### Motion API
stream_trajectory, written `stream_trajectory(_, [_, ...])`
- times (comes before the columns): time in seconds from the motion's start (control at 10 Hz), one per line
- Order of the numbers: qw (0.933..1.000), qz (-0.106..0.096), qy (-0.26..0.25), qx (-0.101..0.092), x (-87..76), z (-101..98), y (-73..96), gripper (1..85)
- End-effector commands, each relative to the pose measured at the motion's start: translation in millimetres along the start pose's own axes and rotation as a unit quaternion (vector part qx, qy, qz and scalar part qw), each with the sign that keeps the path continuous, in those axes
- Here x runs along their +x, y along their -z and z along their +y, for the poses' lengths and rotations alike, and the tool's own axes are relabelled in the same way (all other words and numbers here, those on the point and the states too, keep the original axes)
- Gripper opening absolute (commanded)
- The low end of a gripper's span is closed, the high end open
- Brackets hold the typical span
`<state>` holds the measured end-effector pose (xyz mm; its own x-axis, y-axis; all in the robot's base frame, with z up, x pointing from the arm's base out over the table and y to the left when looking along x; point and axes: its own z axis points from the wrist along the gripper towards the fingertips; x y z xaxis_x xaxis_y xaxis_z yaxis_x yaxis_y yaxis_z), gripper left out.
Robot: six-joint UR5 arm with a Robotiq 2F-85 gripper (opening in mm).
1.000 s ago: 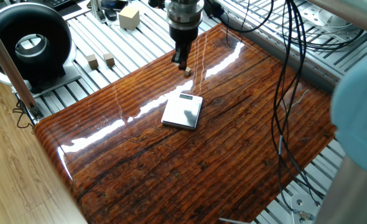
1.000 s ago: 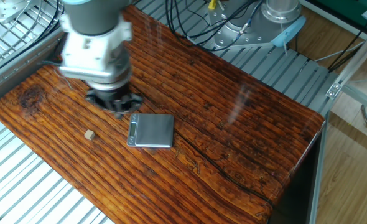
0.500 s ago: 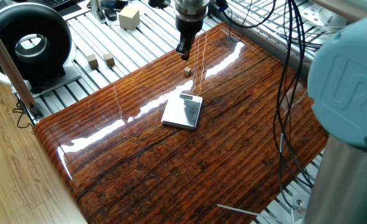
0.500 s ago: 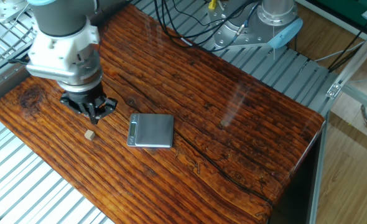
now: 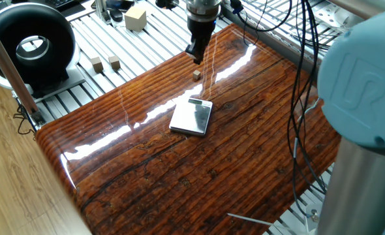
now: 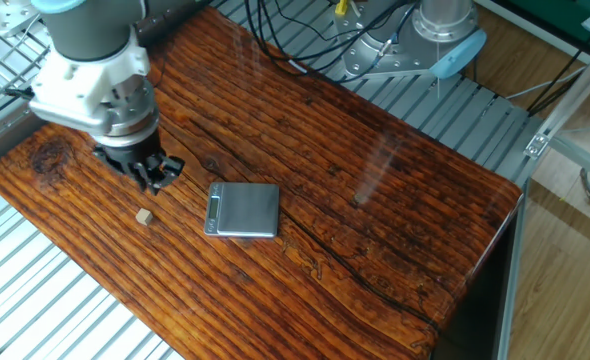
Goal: Place the block on the scale
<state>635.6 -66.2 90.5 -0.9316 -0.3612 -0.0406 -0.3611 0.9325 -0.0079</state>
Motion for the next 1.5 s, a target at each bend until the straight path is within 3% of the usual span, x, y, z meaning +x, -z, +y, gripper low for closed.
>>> stream_trajectory(0.0, [0.9996, 0.006, -0.003, -0.028, -9.8, -3.0, -13.1, 33.0])
stream_trajectory(0.1, [0.9997, -0.016, -0.013, -0.016, -26.2, -10.1, -24.0, 33.7])
stream_trajectory(0.2, [0.9992, -0.018, -0.031, -0.017, -31.2, -10.5, -38.1, 33.7])
stream_trajectory(0.4, [0.9983, -0.008, -0.054, 0.02, -25.8, -28.5, -56.3, 33.0])
stream_trajectory(0.8, [0.9964, 0.002, -0.084, 0.005, -21.7, -20.3, -63.2, 34.7])
stream_trajectory(1.1, [0.9952, 0.016, -0.094, 0.025, -8.9, -26.3, -69.4, 34.7])
stream_trajectory(1.4, [0.9953, 0.018, -0.094, 0.017, -6.3, -22.9, -74.4, 35.0])
